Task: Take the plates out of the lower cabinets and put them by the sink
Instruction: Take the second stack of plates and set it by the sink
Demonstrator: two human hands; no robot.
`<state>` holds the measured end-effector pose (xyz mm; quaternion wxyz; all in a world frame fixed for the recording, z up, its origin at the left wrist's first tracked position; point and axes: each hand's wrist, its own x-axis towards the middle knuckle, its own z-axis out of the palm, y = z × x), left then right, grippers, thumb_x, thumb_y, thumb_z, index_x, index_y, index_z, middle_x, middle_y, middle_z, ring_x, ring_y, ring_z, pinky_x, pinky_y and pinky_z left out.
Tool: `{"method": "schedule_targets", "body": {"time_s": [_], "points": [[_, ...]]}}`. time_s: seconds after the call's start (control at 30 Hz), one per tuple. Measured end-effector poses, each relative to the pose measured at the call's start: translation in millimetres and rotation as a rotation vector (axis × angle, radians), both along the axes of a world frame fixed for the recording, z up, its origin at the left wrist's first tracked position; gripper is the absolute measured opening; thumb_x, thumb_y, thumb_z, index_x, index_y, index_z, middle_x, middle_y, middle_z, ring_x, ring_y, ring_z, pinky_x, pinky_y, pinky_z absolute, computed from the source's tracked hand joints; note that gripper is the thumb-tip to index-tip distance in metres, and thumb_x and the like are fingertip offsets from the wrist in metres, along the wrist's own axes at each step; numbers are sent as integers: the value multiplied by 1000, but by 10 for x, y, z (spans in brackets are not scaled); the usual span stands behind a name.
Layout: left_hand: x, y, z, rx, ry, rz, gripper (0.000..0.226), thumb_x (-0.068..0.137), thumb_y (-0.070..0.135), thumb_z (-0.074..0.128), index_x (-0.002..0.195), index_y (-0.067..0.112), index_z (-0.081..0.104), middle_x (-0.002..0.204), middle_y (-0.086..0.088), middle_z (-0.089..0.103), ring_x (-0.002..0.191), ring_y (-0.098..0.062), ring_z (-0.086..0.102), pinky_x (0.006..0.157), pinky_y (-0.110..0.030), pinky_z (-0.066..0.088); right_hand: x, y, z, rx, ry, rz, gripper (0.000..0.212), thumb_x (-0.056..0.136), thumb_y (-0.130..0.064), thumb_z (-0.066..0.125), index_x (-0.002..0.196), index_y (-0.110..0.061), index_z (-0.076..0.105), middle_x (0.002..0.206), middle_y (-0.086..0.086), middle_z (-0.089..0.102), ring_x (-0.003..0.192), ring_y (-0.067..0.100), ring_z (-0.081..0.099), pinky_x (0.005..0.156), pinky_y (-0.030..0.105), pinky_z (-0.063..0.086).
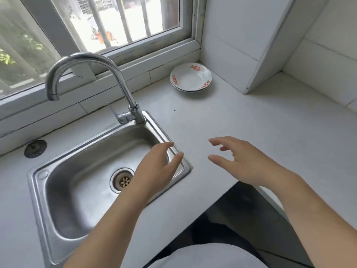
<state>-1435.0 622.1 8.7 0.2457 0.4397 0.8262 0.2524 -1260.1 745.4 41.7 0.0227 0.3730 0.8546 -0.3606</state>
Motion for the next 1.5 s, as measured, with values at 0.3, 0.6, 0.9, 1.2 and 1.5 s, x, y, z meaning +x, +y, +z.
{"method": "schedule_targets", "body": {"time_s": [0.3, 0.6, 0.9, 1.2, 1.5], "points": [[419, -598, 83, 45, -128, -275, 47, 89, 51, 46, 132, 32, 45, 135, 17, 47, 124, -3, 44, 93, -21, 34, 656, -1258, -47, -65, 44, -324, 45, 88, -51, 48, 132, -41, 42, 130, -28, 45, 113, -6, 45, 98, 21, 38], [1524, -659, 191, 20, -66, -911, 45, 91, 45, 46, 133, 31, 44, 137, 16, 43, 104, 7, 39, 86, -14, 28, 1924, -2429, -86, -37, 48, -869, 42, 89, -46, 50, 130, -36, 44, 128, -24, 48, 112, -2, 47, 94, 21, 39], [2544, -885, 201, -31, -65, -1165, 43, 91, 42, 48, 131, 30, 46, 134, 13, 49, 118, -5, 48, 93, -24, 38, 2666, -3123, -151, -41, 112, -1108, 46, 89, -50, 48, 132, -36, 44, 132, -23, 47, 115, -2, 47, 99, 28, 41], [4488, -1512, 215, -31, -62, -1453, 41, 91, 43, 47, 130, 30, 46, 127, 14, 50, 108, -10, 56, 86, -23, 39, 4288, -4280, -40, 37, 146, -1447, 43, 89, -45, 51, 130, -35, 45, 127, -22, 49, 115, -1, 48, 97, 26, 43], [6309, -2382, 76, -47, -69, -1754, 41, 92, 40, 49, 131, 28, 47, 133, 11, 51, 118, -7, 49, 93, -23, 39, 5489, -5584, -255, 104, 264, -1873, 44, 89, -40, 54, 130, -31, 45, 121, -17, 54, 108, 3, 53, 95, 32, 47]]}}
